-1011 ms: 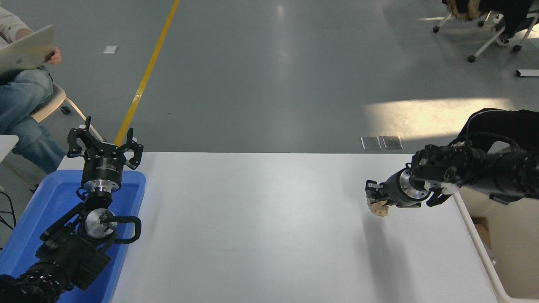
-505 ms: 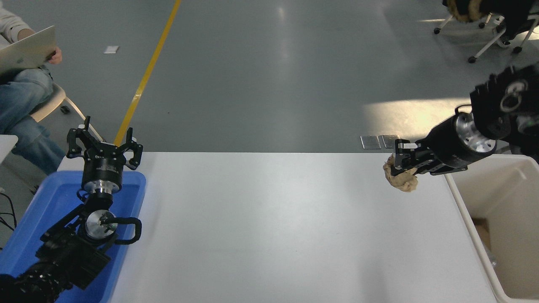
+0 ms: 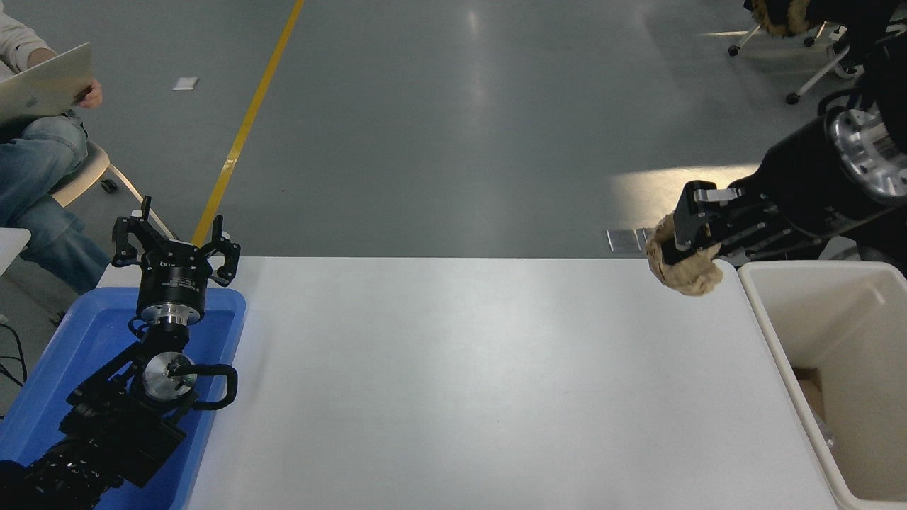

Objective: Pick up paper ball place in dustbin

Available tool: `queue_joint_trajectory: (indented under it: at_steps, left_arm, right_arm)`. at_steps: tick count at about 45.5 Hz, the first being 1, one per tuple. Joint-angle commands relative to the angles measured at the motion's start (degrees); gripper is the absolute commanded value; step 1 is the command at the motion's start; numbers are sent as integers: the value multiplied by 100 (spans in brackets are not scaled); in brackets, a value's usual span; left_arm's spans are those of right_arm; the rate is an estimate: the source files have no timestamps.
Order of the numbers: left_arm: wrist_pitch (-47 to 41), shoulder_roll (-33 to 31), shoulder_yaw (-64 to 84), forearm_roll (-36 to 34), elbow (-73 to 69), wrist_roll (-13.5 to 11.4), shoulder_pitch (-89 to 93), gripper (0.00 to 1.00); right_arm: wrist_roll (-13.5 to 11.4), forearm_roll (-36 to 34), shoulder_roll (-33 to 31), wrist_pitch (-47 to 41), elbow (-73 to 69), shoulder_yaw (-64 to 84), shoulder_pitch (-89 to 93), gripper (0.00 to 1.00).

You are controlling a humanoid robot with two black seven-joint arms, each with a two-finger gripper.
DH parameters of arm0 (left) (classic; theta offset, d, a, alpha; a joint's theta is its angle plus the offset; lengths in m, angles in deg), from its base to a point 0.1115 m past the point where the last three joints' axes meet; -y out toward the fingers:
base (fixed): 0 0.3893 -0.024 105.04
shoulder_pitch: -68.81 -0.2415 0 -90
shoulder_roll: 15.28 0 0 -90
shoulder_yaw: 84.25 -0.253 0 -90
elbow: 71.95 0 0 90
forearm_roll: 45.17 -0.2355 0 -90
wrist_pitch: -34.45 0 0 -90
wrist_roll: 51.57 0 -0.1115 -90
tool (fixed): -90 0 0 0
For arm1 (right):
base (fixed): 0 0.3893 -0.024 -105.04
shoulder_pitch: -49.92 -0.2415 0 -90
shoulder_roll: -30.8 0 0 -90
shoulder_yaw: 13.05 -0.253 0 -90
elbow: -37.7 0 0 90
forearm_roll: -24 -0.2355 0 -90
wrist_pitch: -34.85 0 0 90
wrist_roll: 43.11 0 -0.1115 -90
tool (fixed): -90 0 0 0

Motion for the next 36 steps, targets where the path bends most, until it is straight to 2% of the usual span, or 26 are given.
queue_joint_trajectory:
  at_steps: [1, 13, 36]
  left_arm:
    - [0, -1, -1, -6, 0, 0, 0, 99]
    - [0, -1, -1, -6, 0, 0, 0, 99]
    - [0, -1, -1, -6, 0, 0, 0, 99]
  right_arm:
    - [-11, 130, 10, 721, 1290, 48, 1788, 0]
    - [-20, 112, 62, 1345, 3689, -531, 4327, 0]
    - [-82, 7, 932, 2207, 7846, -2157, 8116, 0]
